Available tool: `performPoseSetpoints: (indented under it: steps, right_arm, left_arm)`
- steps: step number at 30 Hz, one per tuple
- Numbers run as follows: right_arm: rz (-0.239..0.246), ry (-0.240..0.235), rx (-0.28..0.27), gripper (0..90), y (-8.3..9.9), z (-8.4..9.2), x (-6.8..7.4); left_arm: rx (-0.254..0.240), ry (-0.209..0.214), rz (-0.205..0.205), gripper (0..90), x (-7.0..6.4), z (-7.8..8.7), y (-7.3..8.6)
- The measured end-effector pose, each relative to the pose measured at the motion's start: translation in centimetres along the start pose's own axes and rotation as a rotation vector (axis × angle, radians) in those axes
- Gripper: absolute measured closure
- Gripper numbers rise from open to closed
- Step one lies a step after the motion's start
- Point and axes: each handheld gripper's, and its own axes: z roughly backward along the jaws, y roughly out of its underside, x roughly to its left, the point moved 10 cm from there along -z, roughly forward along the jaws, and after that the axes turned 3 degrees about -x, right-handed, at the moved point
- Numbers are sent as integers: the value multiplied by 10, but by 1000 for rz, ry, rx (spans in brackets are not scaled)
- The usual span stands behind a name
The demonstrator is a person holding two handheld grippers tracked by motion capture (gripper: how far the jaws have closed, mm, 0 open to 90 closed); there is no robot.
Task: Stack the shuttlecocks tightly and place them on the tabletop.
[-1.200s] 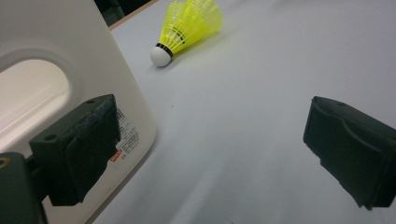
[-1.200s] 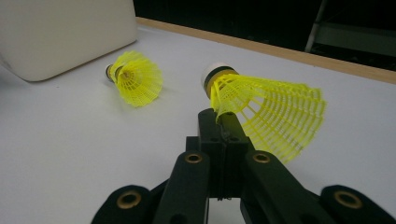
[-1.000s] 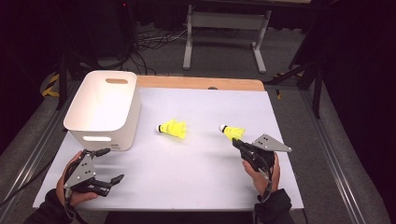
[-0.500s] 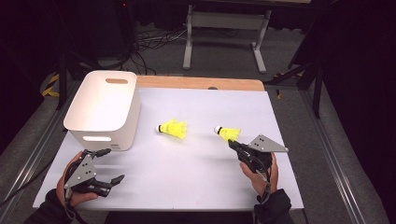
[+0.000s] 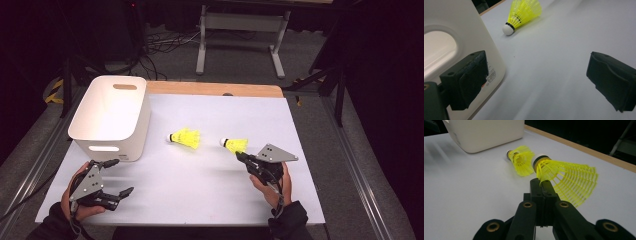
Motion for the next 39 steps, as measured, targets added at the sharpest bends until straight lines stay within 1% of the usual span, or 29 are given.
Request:
performPoseSetpoints:
  steps: [3,6,7,8,9,10,12,13,14,15,19,22,23,25,31,33,36,37,39]
  right_arm:
    - [4,-17,18,900,1,-8,3]
    - [5,-30,36,900,2,-17,4]
    - [5,-30,36,900,2,-17,4]
    - [8,-36,46,900,3,-23,5]
    - [8,-36,46,900,3,-23,5]
    - [8,-43,53,900,3,-30,5]
    - [12,-48,64,900,3,-37,5]
    - [12,-48,64,900,3,-37,5]
    - [13,-57,75,900,4,-44,6]
    - [16,-58,81,900,4,-47,6]
    - [19,-68,108,900,7,-58,8]
    - [13,-78,118,900,7,-66,8]
    - [13,-78,118,900,7,-66,8]
    - [24,-88,138,900,7,-74,12]
    - [49,-96,172,900,4,-89,17]
    - [50,-98,176,900,4,-90,17]
    - [60,-96,195,900,4,-98,18]
    - [58,-93,209,900,5,-103,17]
    - [60,-93,212,900,5,-104,17]
  left_arm:
    - [5,3,-4,47,-1,-1,1]
    - [2,5,0,46,-1,-1,1]
    - [2,5,0,47,-1,-1,1]
    - [3,6,1,46,-1,-1,1]
    - [3,6,1,46,-1,-1,1]
    - [3,5,-3,46,-1,0,1]
    - [4,5,-3,46,-1,0,1]
    - [4,5,-3,46,-1,0,1]
    - [3,6,-3,46,-1,0,1]
    - [3,9,5,46,-1,-1,1]
    - [2,11,5,47,-1,-1,1]
    - [2,12,6,47,-1,-1,1]
    - [1,12,4,47,-1,-1,1]
    - [2,14,5,47,-2,-1,1]
    - [2,16,2,47,-2,0,1]
    - [2,15,-2,47,-2,0,1]
    - [1,19,2,48,-3,-1,1]
    - [1,19,-1,48,-2,-1,1]
    - [1,21,0,48,-3,-1,1]
